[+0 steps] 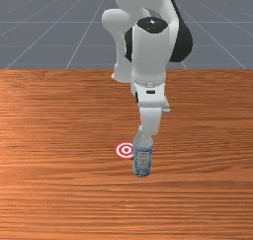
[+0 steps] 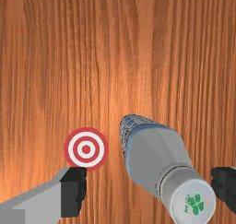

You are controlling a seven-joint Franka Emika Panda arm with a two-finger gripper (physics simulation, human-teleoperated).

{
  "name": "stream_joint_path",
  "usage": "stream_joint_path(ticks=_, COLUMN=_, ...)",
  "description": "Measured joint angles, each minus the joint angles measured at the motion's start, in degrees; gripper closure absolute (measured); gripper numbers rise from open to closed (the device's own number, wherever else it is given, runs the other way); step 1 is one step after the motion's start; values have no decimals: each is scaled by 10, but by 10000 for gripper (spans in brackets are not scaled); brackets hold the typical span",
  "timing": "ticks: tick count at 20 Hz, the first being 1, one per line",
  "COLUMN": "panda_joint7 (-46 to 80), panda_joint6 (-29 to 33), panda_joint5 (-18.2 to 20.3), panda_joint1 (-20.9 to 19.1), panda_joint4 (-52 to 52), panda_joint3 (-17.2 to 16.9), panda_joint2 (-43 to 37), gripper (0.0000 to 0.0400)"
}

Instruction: Pick up the bottle and put it on the marker

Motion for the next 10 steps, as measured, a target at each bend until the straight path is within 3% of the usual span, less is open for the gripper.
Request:
stream_joint_path(ticks=4, panda_joint7=27, panda_joint6=1, panda_joint5=8, panda_joint1=-7, panda_joint4=-4, panda_joint3=-11, panda_joint2=-3, gripper=0)
stream_joint_path(ticks=10, panda_joint7=-38, panda_joint6=3, panda_joint5=0, panda_joint1=-19, panda_joint4=-4, panda_joint3=-1, panda_joint2=-2, gripper=0)
